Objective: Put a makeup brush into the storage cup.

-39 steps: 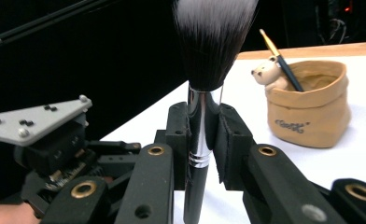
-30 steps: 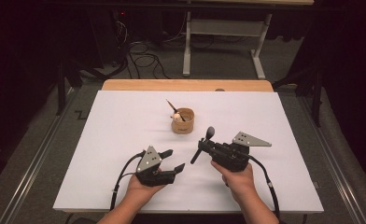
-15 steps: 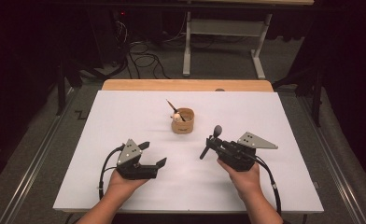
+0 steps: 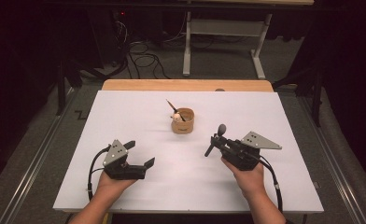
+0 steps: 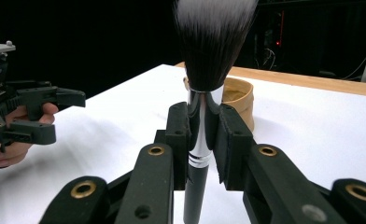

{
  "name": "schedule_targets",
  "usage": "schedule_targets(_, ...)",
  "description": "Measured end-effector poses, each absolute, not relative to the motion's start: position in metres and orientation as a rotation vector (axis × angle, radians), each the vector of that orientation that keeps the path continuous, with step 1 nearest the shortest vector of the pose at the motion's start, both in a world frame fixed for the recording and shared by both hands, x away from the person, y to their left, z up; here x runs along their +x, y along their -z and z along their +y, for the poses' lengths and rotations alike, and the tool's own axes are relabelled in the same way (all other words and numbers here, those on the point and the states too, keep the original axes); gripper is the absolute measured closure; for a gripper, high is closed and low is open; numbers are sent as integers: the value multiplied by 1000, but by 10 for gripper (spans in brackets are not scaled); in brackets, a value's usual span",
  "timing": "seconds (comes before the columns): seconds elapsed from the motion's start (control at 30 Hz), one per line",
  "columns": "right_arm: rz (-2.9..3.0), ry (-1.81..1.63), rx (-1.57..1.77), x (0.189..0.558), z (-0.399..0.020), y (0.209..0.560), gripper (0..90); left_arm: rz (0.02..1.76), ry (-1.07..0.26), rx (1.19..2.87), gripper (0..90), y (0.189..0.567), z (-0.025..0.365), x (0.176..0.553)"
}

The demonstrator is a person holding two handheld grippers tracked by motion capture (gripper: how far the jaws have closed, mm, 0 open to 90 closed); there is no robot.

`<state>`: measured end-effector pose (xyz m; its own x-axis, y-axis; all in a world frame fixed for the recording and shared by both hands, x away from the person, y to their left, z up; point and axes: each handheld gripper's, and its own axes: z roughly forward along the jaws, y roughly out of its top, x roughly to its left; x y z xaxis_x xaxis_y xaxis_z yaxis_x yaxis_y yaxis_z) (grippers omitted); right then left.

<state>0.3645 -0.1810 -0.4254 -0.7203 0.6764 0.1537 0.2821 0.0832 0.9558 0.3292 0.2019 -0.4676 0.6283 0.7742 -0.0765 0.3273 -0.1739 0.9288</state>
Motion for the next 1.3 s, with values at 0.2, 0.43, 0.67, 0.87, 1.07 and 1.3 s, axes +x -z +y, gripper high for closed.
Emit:
schedule_targets(0.2, 2033, -1676, 947, 365, -183, 424, 780, 903, -510, 1742, 16, 471, 204, 330)
schedule_targets(0.43, 2027, -1676, 946, 368, -182, 423, 780, 897, -495, 1723, 5, 471, 204, 329)
schedule_targets(0.67, 2020, -1681, 941, 372, -177, 420, 780, 883, -490, 1730, 3, 471, 203, 328)
schedule_targets(0.87, 2014, -1678, 932, 379, -170, 417, 780, 873, -491, 1731, 3, 471, 202, 327)
schedule_targets(1.07, 2004, -1692, 933, 387, -164, 414, 780, 867, -481, 1738, 3, 472, 201, 327)
schedule_targets(1.3, 2001, -1698, 925, 399, -154, 409, 780, 868, -486, 1734, 3, 471, 202, 326)
